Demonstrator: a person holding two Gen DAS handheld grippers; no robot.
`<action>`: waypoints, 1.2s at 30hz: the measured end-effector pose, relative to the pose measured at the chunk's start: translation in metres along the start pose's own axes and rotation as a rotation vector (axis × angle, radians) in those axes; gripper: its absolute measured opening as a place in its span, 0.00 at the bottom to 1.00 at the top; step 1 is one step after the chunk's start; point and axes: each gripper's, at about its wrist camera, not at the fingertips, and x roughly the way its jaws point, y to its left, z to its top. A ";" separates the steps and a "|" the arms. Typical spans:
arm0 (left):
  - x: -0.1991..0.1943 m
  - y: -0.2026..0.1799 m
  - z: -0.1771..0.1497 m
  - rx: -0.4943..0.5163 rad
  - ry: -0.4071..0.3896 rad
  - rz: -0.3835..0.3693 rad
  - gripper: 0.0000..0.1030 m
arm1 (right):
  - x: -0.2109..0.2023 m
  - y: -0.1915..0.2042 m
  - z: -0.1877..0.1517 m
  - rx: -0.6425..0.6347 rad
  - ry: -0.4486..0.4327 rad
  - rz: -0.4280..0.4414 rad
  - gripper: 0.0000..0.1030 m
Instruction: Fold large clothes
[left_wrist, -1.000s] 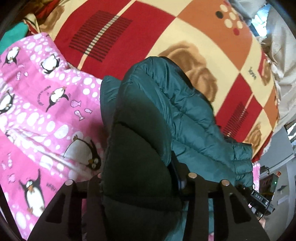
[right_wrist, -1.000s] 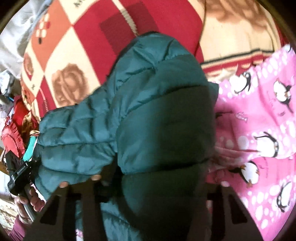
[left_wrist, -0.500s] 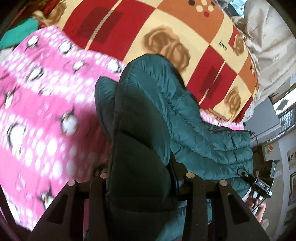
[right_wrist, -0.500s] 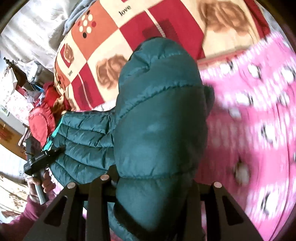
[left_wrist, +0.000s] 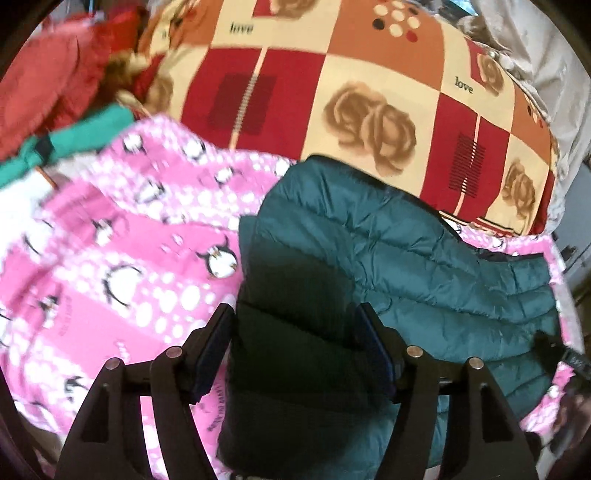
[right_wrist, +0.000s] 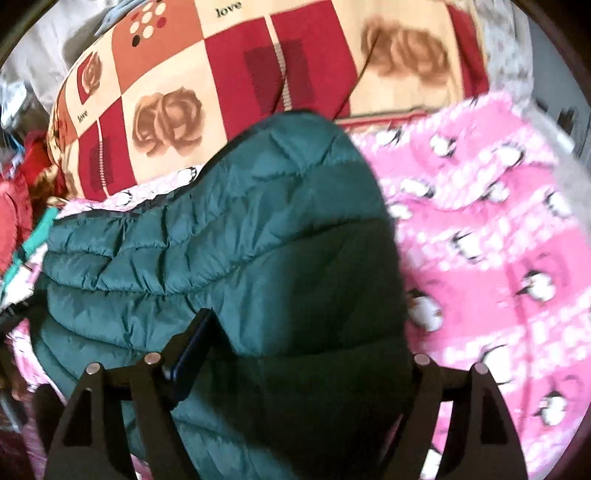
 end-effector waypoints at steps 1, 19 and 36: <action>-0.005 -0.004 0.000 0.015 -0.011 0.012 0.37 | -0.005 0.001 0.000 -0.005 -0.012 -0.025 0.80; -0.031 -0.070 -0.023 0.129 -0.071 0.047 0.37 | -0.054 0.054 -0.018 -0.062 -0.141 0.031 0.85; -0.048 -0.095 -0.046 0.154 -0.143 0.099 0.37 | -0.049 0.098 -0.047 -0.080 -0.115 0.113 0.90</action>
